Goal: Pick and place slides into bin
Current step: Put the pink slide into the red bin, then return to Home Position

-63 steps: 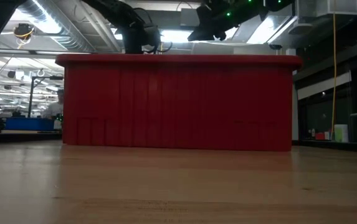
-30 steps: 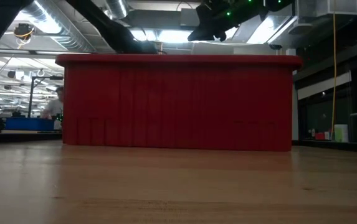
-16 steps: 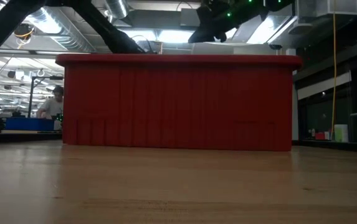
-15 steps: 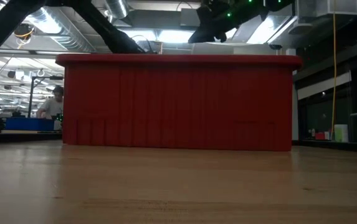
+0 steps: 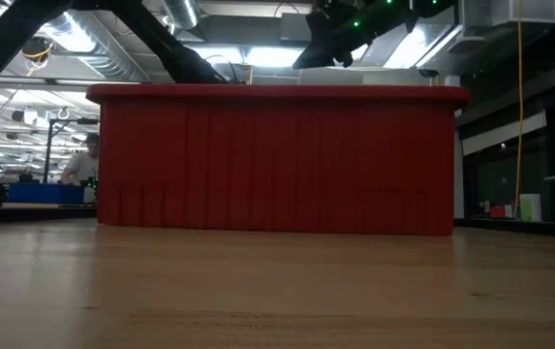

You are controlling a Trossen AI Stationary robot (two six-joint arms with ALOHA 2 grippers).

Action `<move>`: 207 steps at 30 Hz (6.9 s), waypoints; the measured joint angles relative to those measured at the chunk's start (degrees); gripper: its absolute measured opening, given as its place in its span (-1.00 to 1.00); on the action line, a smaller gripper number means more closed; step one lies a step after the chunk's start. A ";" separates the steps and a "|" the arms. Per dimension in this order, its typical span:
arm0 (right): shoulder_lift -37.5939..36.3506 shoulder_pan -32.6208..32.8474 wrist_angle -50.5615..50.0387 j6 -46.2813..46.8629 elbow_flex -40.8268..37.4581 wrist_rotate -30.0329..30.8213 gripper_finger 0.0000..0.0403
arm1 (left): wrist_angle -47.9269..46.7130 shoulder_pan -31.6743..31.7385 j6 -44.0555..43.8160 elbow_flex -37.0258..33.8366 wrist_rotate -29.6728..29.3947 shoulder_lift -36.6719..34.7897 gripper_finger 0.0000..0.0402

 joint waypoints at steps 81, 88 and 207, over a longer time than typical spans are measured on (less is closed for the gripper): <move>1.07 47.67 4.03 14.89 0.00 21.77 -0.97 | 32.28 -65.53 -32.60 -59.62 -13.52 -91.56 -0.99; 1.07 47.89 4.07 14.52 0.00 21.75 -0.97 | 32.44 -64.61 -31.41 -66.07 -17.92 -105.37 -0.99; -86.54 38.20 6.67 11.50 -66.33 -11.94 -0.97 | 39.94 -49.48 -42.60 -84.19 -14.06 -112.24 -0.98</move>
